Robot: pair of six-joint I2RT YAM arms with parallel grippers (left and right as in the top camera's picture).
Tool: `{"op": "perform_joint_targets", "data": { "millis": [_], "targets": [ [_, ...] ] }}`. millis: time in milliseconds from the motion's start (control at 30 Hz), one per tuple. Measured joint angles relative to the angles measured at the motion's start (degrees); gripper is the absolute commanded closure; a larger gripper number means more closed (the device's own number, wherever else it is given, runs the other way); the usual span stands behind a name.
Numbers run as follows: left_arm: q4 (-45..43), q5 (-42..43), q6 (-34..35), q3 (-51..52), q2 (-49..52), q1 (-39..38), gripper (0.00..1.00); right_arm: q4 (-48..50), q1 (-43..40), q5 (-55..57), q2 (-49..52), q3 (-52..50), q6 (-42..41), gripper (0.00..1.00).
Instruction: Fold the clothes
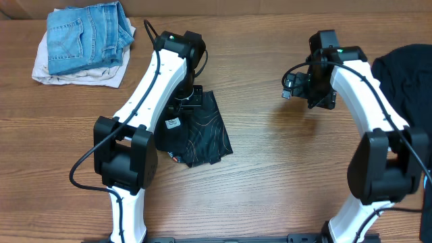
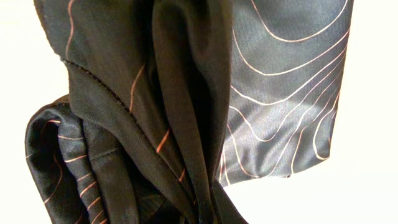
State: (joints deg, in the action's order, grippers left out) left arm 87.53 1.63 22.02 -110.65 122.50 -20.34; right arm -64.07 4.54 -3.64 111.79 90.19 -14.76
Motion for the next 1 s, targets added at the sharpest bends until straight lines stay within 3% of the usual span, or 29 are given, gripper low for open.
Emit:
{"op": "perform_joint_targets", "data": {
  "millis": [167,467,533,600,733,800,1000],
  "targets": [
    [-1.38,1.4,1.75,-0.02,0.0,-0.72,0.96,1.16,0.0,-2.16,3.23,-0.02,-0.13,0.14],
    [-3.93,2.86,8.17,-0.02,0.0,-3.8,0.91,2.89,0.11,-6.67,3.58,-0.11,-0.22,0.34],
    [-4.44,2.82,9.9,-0.02,0.0,-5.16,0.91,3.08,0.2,-7.65,3.63,-0.11,-0.24,0.43],
    [-5.09,2.64,11.3,-0.02,0.0,-6.29,0.9,3.26,0.48,-8.66,3.91,-0.11,-0.31,0.59],
    [-6.69,2.6,14.08,-0.02,0.0,-8.9,0.84,3.3,1.62,-9.73,5.29,-0.11,-0.44,0.75],
    [-7.58,2.62,15.1,-0.02,0.0,-9.77,0.83,3.48,2.1,-10.36,6.25,-0.11,-0.48,0.92],
    [-11.04,2.62,17.51,-0.02,0.0,-11.89,0.93,4.07,2.62,-14.53,9.11,-0.24,-0.22,0.96]
  ]
}}
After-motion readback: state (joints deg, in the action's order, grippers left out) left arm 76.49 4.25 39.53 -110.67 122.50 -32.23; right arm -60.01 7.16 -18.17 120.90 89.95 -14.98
